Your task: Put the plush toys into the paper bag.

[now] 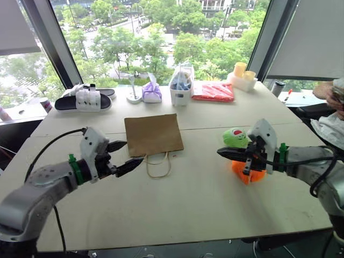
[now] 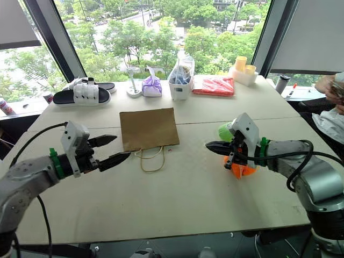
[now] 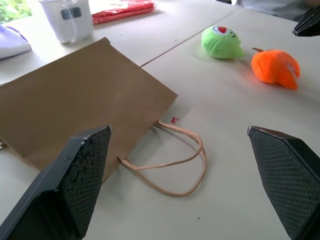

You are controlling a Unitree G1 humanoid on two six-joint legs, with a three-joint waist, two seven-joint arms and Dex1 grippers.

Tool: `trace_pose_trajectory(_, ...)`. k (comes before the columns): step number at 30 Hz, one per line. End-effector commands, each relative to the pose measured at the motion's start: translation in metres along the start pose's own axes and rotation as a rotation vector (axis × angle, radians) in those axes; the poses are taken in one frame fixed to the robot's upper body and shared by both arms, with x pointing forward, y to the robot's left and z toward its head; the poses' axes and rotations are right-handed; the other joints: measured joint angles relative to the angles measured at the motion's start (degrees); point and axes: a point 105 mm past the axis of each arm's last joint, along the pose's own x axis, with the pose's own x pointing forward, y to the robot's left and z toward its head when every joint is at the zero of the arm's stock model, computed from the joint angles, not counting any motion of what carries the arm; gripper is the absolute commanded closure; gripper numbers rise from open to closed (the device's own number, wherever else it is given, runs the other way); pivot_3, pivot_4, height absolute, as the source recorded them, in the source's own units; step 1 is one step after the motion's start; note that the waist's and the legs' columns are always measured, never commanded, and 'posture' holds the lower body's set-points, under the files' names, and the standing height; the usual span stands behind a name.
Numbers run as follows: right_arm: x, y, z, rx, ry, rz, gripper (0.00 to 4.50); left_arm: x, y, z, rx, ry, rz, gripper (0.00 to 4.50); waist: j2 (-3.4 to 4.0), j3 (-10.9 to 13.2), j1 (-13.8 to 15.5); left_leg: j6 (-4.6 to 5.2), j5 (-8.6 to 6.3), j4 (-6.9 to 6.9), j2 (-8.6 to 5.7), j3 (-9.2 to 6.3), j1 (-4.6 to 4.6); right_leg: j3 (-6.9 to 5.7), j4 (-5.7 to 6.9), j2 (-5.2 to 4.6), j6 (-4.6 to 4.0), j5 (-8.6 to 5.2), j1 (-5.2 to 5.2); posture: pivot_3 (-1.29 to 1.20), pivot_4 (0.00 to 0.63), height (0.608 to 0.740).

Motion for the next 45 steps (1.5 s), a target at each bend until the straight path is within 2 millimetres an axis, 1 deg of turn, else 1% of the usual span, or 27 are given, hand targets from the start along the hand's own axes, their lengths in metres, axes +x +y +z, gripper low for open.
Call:
trace_pose_trajectory(1,-0.004,0.0,0.013,-0.035,-0.026,0.016,4.5,-0.003,0.002,0.015,0.025,-0.026,-0.03,0.04,0.0,0.0,0.0,0.0,0.0,0.0,0.03,-0.02,0.0,0.0,0.0,0.0,0.0,0.0,0.0,0.0,0.15,0.74)
trace_pose_trajectory(3,-0.004,-0.002,0.015,-0.05,-0.024,0.013,4.5,-0.002,0.003,0.019,0.041,-0.016,-0.054,0.04,-0.03,0.0,0.0,0.0,0.0,0.01,0.02,0.01,-0.01,-0.01,0.01,0.0,0.0,0.0,-0.03,0.0,0.15,0.74)
trace_pose_trajectory(6,-0.005,0.0,0.019,-0.055,-0.029,0.012,4.5,-0.005,-0.006,0.02,0.015,0.002,-0.129,0.04,-0.02,0.0,0.0,-0.01,0.0,0.0,0.02,-0.01,-0.02,0.01,0.0,-0.02,0.0,0.01,-0.04,0.0,0.15,0.74)
trace_pose_trajectory(11,-0.005,0.004,0.023,-0.077,-0.036,0.007,4.5,-0.007,-0.003,0.018,0.02,0.039,-0.141,0.04,-0.02,0.0,0.0,0.0,-0.01,-0.01,0.02,-0.03,-0.03,0.01,0.0,-0.03,0.0,0.01,-0.06,0.0,0.15,0.74)
trace_pose_trajectory(14,-0.001,0.005,0.03,-0.091,-0.052,0.016,4.5,-0.004,0.001,0.019,0.027,0.042,-0.15,0.04,-0.03,0.0,0.0,0.0,-0.01,-0.01,0.03,-0.04,-0.03,0.02,0.01,-0.03,0.0,0.01,-0.06,0.0,0.15,0.74)
trace_pose_trajectory(16,0.002,0.008,0.032,-0.096,-0.059,0.032,4.5,-0.004,0.002,0.017,0.027,0.051,-0.158,0.04,-0.02,0.0,0.0,0.0,-0.01,0.0,0.02,-0.03,-0.03,0.02,0.0,-0.03,0.0,0.01,-0.06,0.0,0.15,0.74)
trace_pose_trajectory(18,0.003,0.01,0.03,-0.094,-0.05,0.04,4.5,-0.004,0.004,0.011,0.045,0.073,-0.155,0.04,-0.02,0.0,0.0,0.0,-0.01,0.0,0.02,-0.02,-0.03,0.02,0.0,-0.03,0.0,0.01,-0.06,0.0,0.15,0.74)
trace_pose_trajectory(23,0.002,0.014,0.031,-0.082,-0.051,0.046,4.5,-0.004,0.006,0.003,0.075,0.112,-0.162,0.04,-0.02,0.0,0.0,0.01,-0.01,-0.02,0.03,-0.05,-0.04,0.03,0.0,-0.05,0.0,0.01,-0.09,0.0,0.15,0.74)
trace_pose_trajectory(26,0.003,0.011,0.028,-0.08,-0.052,0.02,4.5,0.003,0.016,-0.014,0.203,0.181,-0.159,0.04,-0.02,0.0,0.1,0.01,-0.01,-0.02,0.02,0.0,-0.04,0.03,0.0,-0.05,0.0,0.01,-0.08,0.0,0.15,0.74)
trace_pose_trajectory(29,0.006,0.012,0.026,-0.08,-0.058,0.003,4.5,0.014,0.025,-0.024,0.275,0.184,-0.17,0.04,-0.03,0.0,0.2,0.0,-0.01,-0.01,0.0,0.09,-0.05,0.02,-0.02,-0.05,-0.01,0.01,-0.08,0.0,0.15,0.74)
trace_pose_trajectory(32,0.009,0.015,0.025,-0.073,-0.066,-0.007,4.5,0.03,0.037,-0.029,0.29,0.15,-0.18,0.04,-0.05,0.1,0.3,0.0,-0.01,0.0,0.0,0.06,-0.05,0.01,-0.01,-0.05,-0.01,0.02,-0.07,0.0,0.15,0.74)
trace_pose_trajectory(34,0.009,0.016,0.024,-0.078,-0.067,-0.016,4.5,0.043,0.044,-0.033,0.331,0.15,-0.189,0.04,-0.08,0.1,0.2,0.0,-0.01,0.01,-0.03,0.04,-0.06,0.01,-0.01,-0.07,0.0,0.02,-0.07,0.0,0.15,0.74)
trace_pose_trajectory(37,0.008,0.016,0.021,-0.082,-0.059,-0.035,4.5,0.064,0.053,-0.036,0.339,0.127,-0.196,0.04,-0.09,0.1,0.2,0.01,-0.01,0.03,-0.06,0.05,-0.07,0.0,-0.02,-0.08,0.01,0.03,-0.07,0.0,0.15,0.74)
trace_pose_trajectory(41,0.006,0.016,0.018,-0.076,-0.055,-0.07,4.5,0.083,0.054,-0.043,0.351,0.132,-0.252,0.04,-0.09,0.1,0.1,0.01,0.0,0.03,-0.07,0.06,-0.07,-0.02,0.0,-0.07,0.03,0.03,-0.07,0.0,0.15,0.74)
trace_pose_trajectory(45,0.004,0.018,0.016,-0.07,-0.056,-0.095,4.5,0.09,0.052,-0.044,0.369,0.133,-0.306,0.04,-0.11,0.1,-0.1,0.02,0.0,0.02,-0.06,0.07,-0.07,-0.01,0.03,-0.07,0.03,0.03,-0.12,0.0,0.15,0.74)
